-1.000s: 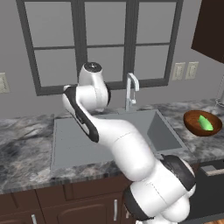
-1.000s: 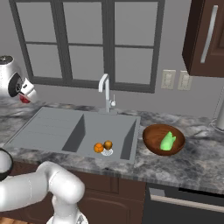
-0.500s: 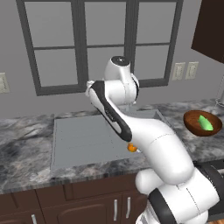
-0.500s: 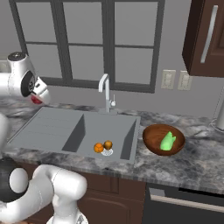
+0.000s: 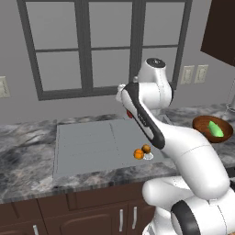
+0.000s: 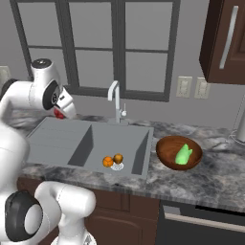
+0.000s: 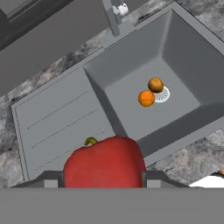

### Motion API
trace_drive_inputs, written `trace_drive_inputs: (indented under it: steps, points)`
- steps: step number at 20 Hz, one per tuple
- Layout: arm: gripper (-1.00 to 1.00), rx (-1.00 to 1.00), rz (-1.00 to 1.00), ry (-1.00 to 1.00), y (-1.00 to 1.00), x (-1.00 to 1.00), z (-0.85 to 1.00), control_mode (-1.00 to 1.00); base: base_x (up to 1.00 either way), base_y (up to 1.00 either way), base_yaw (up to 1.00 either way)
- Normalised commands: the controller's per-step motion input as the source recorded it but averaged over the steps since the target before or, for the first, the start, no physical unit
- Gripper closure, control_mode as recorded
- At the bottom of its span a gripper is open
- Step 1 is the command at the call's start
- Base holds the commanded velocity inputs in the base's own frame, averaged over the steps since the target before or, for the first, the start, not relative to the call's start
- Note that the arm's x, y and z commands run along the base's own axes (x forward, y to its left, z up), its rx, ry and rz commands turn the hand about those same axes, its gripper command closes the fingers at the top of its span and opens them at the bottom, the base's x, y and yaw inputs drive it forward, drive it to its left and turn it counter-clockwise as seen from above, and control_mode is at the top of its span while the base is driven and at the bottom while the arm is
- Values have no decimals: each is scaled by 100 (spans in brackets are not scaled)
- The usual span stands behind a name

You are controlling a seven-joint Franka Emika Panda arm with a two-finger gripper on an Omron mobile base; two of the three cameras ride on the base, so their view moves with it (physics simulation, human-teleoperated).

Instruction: There is a mixed pile of frozen fruits and vegetables on the counter. Locate all the frozen vegetables and place the items in a bowl on the counter. Take all the frozen fruits and defrost them in a running sink.

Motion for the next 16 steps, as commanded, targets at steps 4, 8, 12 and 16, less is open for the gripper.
trace_drive_inputs:
  steps: [4,8,12,16]
  points:
    - [100,-1,-11,10,-72,-1,0,-100,0,0,0]
    - [100,-2,-9,7,-67,0,0,-100,0,0,0]
    - [100,0,-7,4,-76,-7,0,-100,0,0,0]
    - [100,-3,-1,-8,-65,-14,0,-100,0,0,0]
